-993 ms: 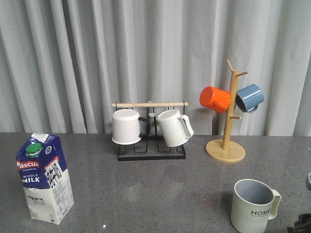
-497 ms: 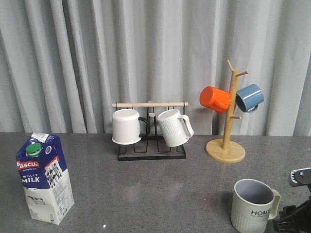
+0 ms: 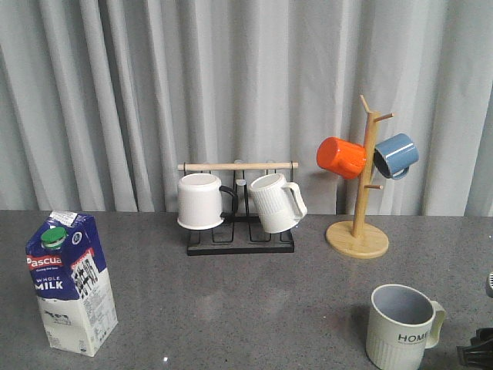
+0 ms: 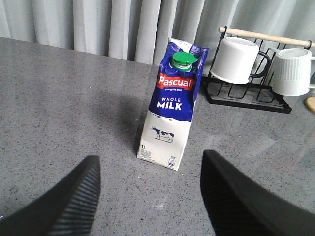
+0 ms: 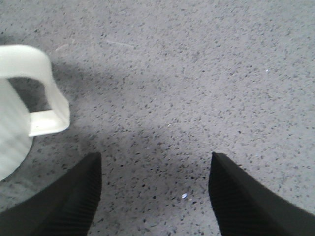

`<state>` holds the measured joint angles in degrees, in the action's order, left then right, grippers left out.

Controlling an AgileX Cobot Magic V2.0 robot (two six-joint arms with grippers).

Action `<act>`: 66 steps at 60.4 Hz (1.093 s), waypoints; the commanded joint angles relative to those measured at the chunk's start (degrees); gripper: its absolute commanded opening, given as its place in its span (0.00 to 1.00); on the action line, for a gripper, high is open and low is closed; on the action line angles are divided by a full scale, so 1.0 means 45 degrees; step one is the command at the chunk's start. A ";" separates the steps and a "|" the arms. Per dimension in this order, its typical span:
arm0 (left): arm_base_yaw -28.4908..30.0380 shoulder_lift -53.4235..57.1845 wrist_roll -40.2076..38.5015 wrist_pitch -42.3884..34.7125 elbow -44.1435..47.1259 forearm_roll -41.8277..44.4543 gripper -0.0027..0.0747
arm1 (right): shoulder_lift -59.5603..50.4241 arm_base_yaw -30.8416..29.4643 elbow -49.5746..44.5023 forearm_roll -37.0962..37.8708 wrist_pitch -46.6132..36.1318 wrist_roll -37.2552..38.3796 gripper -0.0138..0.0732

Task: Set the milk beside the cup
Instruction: 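Lower the right gripper to the white HOME mug handle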

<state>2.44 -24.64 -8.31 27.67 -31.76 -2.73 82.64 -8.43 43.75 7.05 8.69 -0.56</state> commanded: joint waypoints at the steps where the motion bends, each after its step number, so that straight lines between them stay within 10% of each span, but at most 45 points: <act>1: -0.0048 -0.0169 -0.0014 -0.0806 -0.0427 -0.0041 0.60 | -0.0350 0.0032 0.0366 -0.0299 -0.0575 -0.0139 0.68; 66: -0.0048 -0.0181 -0.0014 -0.0781 -0.0427 -0.0041 0.60 | -0.0350 0.0760 0.0366 -0.1979 -0.1340 -0.1289 0.63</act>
<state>2.44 -24.64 -8.31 28.04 -31.76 -2.71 82.64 -4.89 43.75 -1.57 6.37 -5.65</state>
